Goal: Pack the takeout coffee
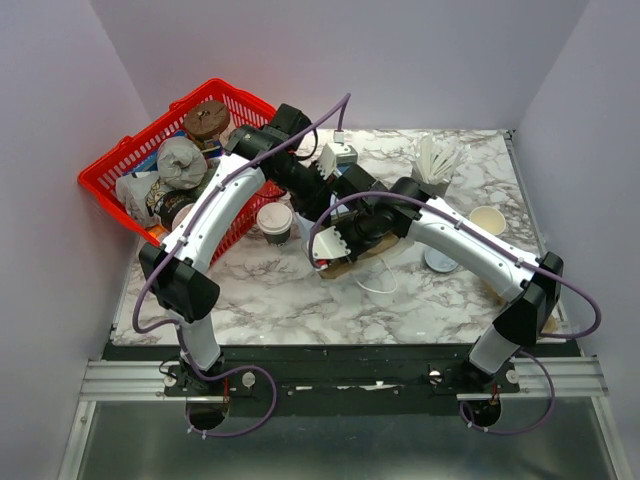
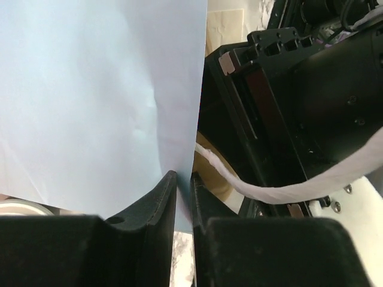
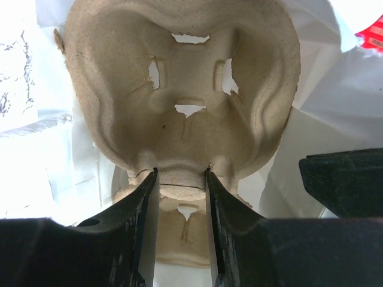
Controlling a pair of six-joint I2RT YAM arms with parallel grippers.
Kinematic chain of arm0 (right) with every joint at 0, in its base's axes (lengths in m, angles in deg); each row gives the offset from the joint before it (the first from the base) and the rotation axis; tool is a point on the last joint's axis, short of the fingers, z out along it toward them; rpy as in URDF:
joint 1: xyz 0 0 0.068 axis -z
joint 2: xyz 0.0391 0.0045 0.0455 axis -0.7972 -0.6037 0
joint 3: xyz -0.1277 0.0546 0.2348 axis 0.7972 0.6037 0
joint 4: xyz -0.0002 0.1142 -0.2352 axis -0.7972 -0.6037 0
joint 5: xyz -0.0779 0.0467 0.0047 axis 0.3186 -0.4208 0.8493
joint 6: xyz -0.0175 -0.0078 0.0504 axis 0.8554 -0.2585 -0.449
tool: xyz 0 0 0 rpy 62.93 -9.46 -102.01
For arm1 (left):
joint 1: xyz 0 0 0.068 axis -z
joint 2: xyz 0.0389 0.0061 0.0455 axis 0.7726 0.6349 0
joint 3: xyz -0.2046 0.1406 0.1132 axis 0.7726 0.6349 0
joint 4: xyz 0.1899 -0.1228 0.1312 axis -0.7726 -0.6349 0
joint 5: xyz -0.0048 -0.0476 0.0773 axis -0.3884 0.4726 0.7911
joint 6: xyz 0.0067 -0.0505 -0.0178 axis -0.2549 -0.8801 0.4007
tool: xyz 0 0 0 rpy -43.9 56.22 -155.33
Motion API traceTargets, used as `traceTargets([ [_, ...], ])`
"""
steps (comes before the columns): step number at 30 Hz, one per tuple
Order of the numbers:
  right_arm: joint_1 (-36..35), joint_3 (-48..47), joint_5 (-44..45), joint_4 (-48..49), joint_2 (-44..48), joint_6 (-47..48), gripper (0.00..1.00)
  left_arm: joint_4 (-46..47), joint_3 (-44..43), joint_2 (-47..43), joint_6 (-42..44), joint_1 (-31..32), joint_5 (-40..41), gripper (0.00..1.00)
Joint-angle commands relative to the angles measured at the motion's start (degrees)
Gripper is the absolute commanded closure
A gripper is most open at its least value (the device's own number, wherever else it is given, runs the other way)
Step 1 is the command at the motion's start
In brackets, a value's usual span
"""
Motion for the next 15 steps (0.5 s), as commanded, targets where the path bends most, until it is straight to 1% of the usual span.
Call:
traceTargets([
  [1, -0.39, 0.38, 1.03, 3.95, -0.37, -0.47, 0.99, -2.46, -3.47, 0.97, -0.6, 0.19, -1.07, 0.83],
  [2, -0.3, 0.38, 1.3, 4.66, -0.19, -0.56, 0.99, -3.07, -4.26, 1.32, -0.43, 0.19, -0.99, 0.84],
  [5, -0.3, 0.73, 2.18, 7.38, 1.04, -0.99, 0.99, -3.25, -5.06, 1.85, -0.25, 0.19, -1.07, 0.94],
  [6, -0.39, 1.25, 2.18, 8.18, 1.48, -1.35, 0.99, -3.34, -5.15, 1.77, -0.42, 0.19, -1.25, 1.0],
  [9, -0.48, 2.39, 2.62, 10.73, 3.5, -2.23, 0.99, -3.69, -5.67, 1.94, -1.48, 0.02, -2.65, 1.0],
  [10, -0.39, 2.75, 2.97, 11.17, 3.94, -2.4, 0.99, -3.78, -5.85, 1.94, -2.44, -0.33, -4.39, 1.0],
  [12, -0.74, 2.49, 4.11, 10.56, 4.38, -3.02, 0.99, -4.04, -5.68, 1.5, -3.67, -0.86, -5.99, 1.0],
  [15, -1.01, -0.32, 3.94, 6.79, 4.38, -4.86, 1.0, -3.52, -3.75, 0.54, -6.31, -2.35, -9.68, 1.0],
])
